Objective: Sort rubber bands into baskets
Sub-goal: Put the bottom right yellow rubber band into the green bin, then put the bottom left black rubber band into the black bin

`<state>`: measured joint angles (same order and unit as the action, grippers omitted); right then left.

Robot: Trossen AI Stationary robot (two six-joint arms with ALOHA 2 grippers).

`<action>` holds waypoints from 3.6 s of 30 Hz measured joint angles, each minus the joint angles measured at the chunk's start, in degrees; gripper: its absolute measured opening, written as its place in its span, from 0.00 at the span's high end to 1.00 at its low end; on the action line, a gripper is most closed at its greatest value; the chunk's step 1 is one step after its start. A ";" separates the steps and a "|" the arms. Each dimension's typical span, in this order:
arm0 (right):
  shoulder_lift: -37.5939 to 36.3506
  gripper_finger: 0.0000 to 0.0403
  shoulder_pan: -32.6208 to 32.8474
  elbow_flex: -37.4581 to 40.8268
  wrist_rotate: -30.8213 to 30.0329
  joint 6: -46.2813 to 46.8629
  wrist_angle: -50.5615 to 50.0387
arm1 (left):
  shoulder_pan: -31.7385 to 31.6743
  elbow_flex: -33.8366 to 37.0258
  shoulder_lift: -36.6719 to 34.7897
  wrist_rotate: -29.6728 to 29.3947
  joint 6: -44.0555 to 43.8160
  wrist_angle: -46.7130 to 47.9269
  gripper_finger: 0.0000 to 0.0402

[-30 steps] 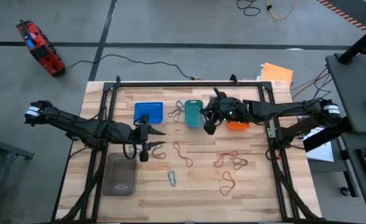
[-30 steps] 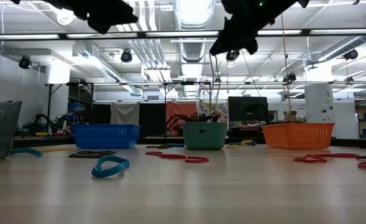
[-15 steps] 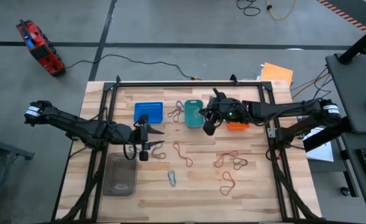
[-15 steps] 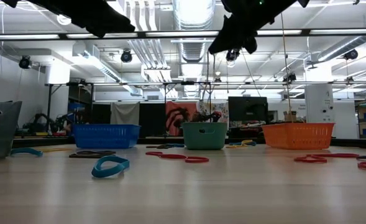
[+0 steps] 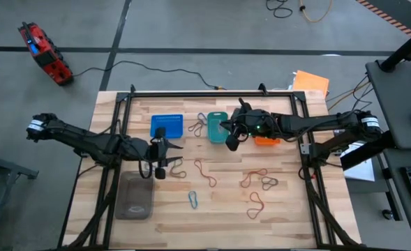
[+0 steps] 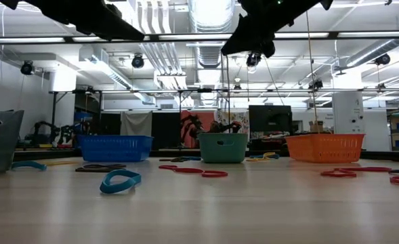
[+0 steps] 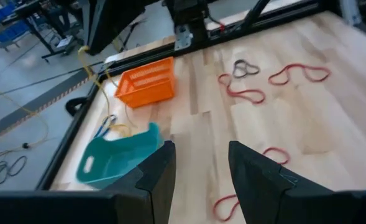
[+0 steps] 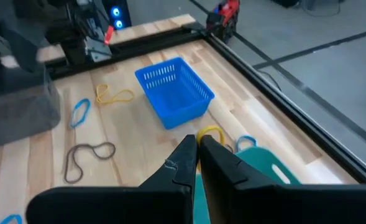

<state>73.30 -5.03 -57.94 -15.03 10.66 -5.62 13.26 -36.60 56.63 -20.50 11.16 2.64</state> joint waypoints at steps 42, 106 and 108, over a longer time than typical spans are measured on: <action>9.51 0.97 -4.88 0.05 -3.07 6.48 2.10 | -19.92 9.57 -16.32 3.07 5.96 -1.33 0.67; 18.58 0.53 -11.66 0.05 12.53 8.40 4.35 | -18.93 0.52 0.14 8.68 -14.95 14.65 0.67; 17.25 0.54 -10.34 0.05 12.51 7.51 4.45 | -18.03 -0.55 1.12 10.91 -15.82 17.13 0.67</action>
<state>90.55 -15.37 -57.89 -2.52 18.17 -1.17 -4.77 -37.15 57.74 -9.59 -4.65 19.76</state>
